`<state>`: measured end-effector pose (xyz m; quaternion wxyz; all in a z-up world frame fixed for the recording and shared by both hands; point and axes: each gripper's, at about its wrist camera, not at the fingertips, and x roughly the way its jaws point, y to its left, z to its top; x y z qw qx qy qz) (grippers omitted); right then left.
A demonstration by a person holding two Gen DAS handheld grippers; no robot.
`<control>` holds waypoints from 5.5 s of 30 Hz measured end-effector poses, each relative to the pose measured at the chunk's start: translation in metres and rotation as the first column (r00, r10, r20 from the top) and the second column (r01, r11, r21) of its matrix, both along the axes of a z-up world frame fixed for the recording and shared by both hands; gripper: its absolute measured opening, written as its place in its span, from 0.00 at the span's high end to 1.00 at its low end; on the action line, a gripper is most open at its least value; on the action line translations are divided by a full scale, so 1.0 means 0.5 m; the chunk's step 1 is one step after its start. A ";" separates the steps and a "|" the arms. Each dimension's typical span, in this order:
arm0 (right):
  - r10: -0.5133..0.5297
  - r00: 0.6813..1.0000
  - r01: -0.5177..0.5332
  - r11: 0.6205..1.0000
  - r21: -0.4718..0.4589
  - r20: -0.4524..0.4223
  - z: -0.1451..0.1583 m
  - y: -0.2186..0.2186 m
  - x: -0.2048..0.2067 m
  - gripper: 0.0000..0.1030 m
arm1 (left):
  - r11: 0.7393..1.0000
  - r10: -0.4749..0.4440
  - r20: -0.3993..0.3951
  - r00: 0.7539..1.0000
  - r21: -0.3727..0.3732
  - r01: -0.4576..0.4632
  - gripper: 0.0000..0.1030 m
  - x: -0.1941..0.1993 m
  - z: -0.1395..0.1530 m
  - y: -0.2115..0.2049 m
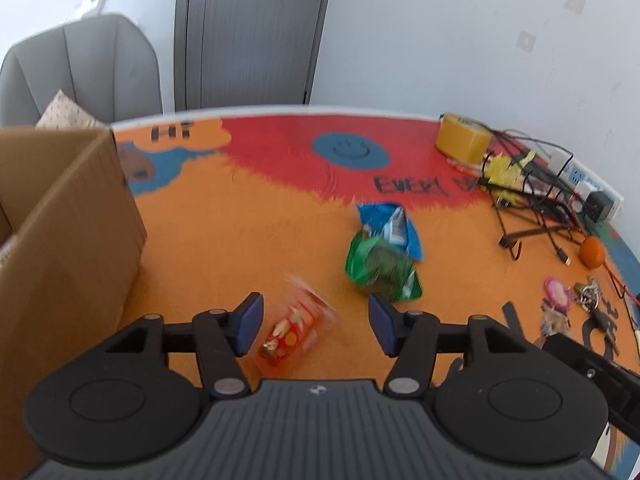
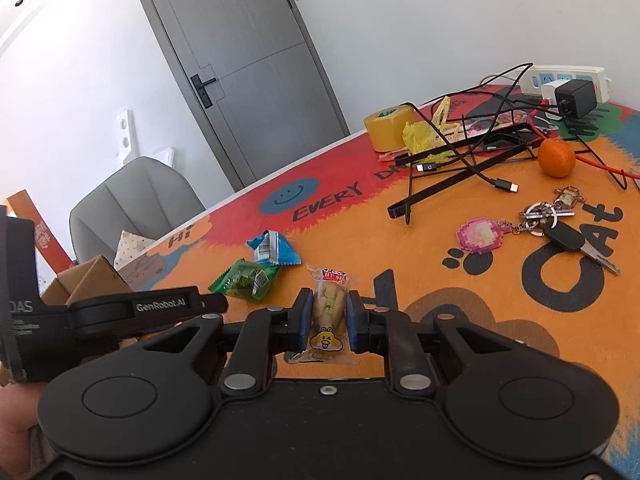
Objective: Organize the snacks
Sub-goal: 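Carry the wafer pack and snack stick over the cardboard box with both tools, then open both tools to drop the wafer pack and snack stick into the box, then move both open tools back to the green candy and blue snack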
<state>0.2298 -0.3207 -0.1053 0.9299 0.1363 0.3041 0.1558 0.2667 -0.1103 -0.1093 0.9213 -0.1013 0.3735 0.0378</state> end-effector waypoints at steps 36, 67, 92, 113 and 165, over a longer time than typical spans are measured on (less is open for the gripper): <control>0.056 0.995 -0.057 0.998 0.011 0.087 0.071 0.091 -0.062 0.81 | 0.999 -0.022 0.182 0.983 -0.024 0.027 0.83 -0.157 0.148 0.045; 0.233 0.960 -0.236 0.972 -0.001 0.157 0.132 0.307 -0.101 0.81 | 0.984 0.176 0.224 0.959 -0.062 -0.166 0.83 -0.275 0.193 0.287; 0.362 0.917 -0.354 0.932 -0.073 0.168 0.173 0.480 -0.102 0.81 | 0.950 0.301 0.209 0.930 -0.146 -0.275 0.76 -0.327 0.198 0.431; 0.390 0.915 -0.387 0.921 -0.046 0.104 0.178 0.589 -0.048 0.59 | 0.922 0.367 0.186 0.911 -0.200 -0.331 0.41 -0.314 0.203 0.524; -0.018 0.995 0.022 0.999 -0.038 0.094 0.143 0.108 -0.066 0.00 | 0.996 0.085 0.209 0.974 -0.052 -0.076 0.08 -0.206 0.224 0.171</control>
